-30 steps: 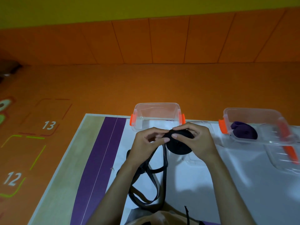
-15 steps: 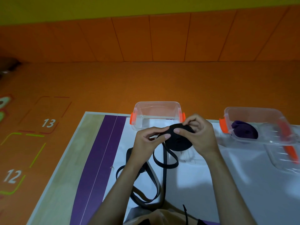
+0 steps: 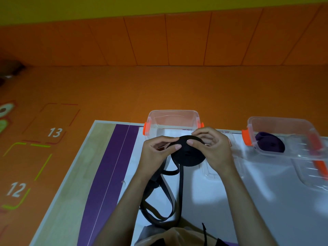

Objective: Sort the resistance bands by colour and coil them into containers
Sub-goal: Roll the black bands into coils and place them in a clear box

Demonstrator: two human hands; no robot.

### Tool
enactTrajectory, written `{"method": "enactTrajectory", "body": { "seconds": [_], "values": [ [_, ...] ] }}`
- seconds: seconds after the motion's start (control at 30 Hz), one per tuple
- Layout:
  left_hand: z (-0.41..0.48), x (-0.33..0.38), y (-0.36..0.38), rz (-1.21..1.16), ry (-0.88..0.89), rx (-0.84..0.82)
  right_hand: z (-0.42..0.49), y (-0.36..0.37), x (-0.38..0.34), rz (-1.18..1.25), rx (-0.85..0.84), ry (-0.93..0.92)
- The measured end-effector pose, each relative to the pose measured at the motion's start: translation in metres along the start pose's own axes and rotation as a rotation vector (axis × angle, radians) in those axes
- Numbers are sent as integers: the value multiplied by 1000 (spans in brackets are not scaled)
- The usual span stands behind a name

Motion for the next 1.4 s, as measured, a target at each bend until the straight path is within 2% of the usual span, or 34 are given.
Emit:
{"method": "enactTrajectory", "body": {
  "seconds": [0.13,0.23,0.33,0.47,0.67,0.93,1.07,1.2,1.27,1.33,1.4],
  "values": [
    [6,-9,-9,97,-102,-132,-3,8,8,15,-80,49],
    [6,-6,-9,100,-74,-83,-6,16,14,74,-142,129],
    [5,-6,-3,105,-24,-25,-3,14,13,58,-104,112],
    [7,-13,-4,99,-86,-98,-3,12,13,44,-45,81],
    [9,-18,-4,127,-92,-74,-7,11,31,15,-200,175],
    [12,-27,7,82,-180,-180,-4,-13,28,-14,-31,104],
    [13,-28,8,68,-166,-144,-8,-7,43,-27,-149,222],
    [13,-36,8,23,-169,-45,-7,-14,42,-83,-33,167],
    [13,-38,6,-16,-193,-48,-8,-13,42,-63,23,160],
    [14,-37,2,18,-199,-74,-9,-6,46,-1,-32,190],
    [15,-35,-2,69,-183,-85,-11,7,49,43,-183,235]
  ]
}}
Point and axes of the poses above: each hand's wrist, its own z-axis towards the middle knuckle, its own y-axis out of the palm, x = y × z, the point moved 9 cm from there along z, towards the middle knuckle, and after that the axes turned 11 degrees about -y, right-handed, at the moved point
